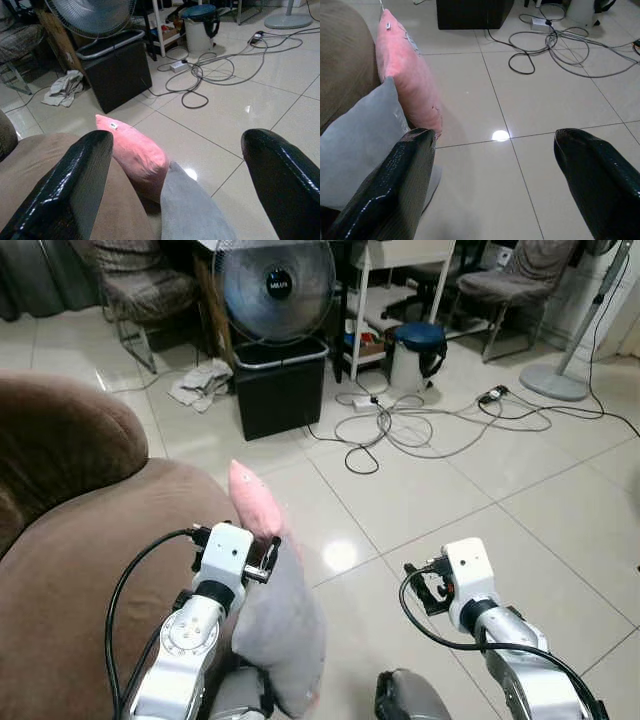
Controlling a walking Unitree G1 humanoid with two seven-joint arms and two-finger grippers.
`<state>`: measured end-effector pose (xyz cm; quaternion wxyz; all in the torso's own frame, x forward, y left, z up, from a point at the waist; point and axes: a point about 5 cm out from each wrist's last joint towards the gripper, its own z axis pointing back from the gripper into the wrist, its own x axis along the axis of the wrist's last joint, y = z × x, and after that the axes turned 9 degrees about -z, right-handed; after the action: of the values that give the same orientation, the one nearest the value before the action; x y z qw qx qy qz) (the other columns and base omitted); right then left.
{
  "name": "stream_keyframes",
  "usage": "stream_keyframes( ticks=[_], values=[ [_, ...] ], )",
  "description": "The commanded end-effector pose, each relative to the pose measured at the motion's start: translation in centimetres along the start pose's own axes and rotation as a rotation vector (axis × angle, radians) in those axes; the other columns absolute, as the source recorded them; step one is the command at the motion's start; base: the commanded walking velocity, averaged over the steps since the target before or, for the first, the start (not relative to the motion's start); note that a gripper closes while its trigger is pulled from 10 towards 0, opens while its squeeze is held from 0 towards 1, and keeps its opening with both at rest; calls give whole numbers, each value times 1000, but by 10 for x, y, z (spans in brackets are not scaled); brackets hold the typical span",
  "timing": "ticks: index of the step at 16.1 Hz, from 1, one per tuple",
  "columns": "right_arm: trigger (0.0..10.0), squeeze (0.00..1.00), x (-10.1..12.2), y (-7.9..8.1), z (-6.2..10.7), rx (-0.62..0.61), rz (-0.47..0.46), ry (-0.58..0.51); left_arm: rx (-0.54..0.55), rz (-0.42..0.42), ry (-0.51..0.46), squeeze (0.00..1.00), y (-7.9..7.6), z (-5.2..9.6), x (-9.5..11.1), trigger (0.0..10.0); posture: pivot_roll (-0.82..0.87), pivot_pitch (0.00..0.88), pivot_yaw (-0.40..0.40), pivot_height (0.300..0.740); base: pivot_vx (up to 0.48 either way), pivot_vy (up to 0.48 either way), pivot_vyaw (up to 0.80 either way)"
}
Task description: Move the pillow to the sofa from floor
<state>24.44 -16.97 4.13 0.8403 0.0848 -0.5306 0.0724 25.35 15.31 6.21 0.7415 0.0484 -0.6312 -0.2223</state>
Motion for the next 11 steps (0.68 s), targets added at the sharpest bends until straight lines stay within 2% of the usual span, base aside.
stream_keyframes(
  ticks=[1,5,10,11],
  values=[
    [10000,0,1,-3,2,-7,-4,-3,-12,-7,4,0,-1,-2,-1,10000,-4,0,-12,609,0,0,0],
    [10000,0,1,-5,4,-20,-4,-2,-27,-9,1,0,-3,-4,0,10000,-7,0,-8,579,0,0,0],
    [10000,0,-2,-7,7,-22,3,6,-83,10,4,0,-8,-6,-2,10000,-14,0,-11,579,0,0,0],
    [10000,0,-2,-7,7,-23,6,9,-121,24,15,157,-11,-8,-3,10000,-14,0,-11,579,0,0,0]
  ],
)
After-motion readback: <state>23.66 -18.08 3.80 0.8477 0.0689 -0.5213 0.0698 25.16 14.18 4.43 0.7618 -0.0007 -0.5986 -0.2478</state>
